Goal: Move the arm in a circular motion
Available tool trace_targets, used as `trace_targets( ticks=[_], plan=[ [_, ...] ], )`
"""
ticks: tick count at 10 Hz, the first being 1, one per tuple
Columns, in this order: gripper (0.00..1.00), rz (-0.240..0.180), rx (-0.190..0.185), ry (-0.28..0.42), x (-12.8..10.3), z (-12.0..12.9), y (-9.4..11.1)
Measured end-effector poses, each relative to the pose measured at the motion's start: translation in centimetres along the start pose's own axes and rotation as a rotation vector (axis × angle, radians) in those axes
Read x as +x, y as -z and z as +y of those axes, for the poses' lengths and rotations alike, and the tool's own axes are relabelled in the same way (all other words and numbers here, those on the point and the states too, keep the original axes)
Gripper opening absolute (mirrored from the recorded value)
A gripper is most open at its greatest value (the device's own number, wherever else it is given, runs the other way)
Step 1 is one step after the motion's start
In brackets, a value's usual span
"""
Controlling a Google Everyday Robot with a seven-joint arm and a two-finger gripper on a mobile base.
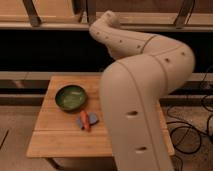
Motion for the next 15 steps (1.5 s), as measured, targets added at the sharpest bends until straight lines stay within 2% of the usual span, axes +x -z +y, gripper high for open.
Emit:
trace_targets(
  ticks=[2, 3, 4, 6, 7, 8, 10, 12, 13, 14, 15],
  plan=[
    [0.00, -0.041, -0.071, 0.191, -3.5, 10.4, 0.9],
    [0.00, -0.056, -0.112, 0.275, -4.2, 14.8, 1.5],
    [0.00, -0.076, -0.171, 0.373, -4.3, 19.6, 2.8],
    [0.00, -0.119, -0.274, 0.508, -3.6, 26.0, 5.9],
    [0.00, -0.155, -0.345, 0.583, -2.6, 29.3, 8.6],
    [0.00, -0.182, -0.399, 0.632, -1.5, 31.4, 10.7],
    [0.00, -0.218, -0.481, 0.683, 1.6, 33.1, 13.8],
    [0.00, -0.224, -0.511, 0.660, 4.8, 31.4, 14.7],
    [0.00, -0.213, -0.514, 0.612, 6.5, 29.2, 14.3],
    [0.00, -0.193, -0.495, 0.517, 8.0, 25.2, 13.0],
    [0.00, -0.179, -0.476, 0.447, 9.0, 22.2, 12.0]
  ],
)
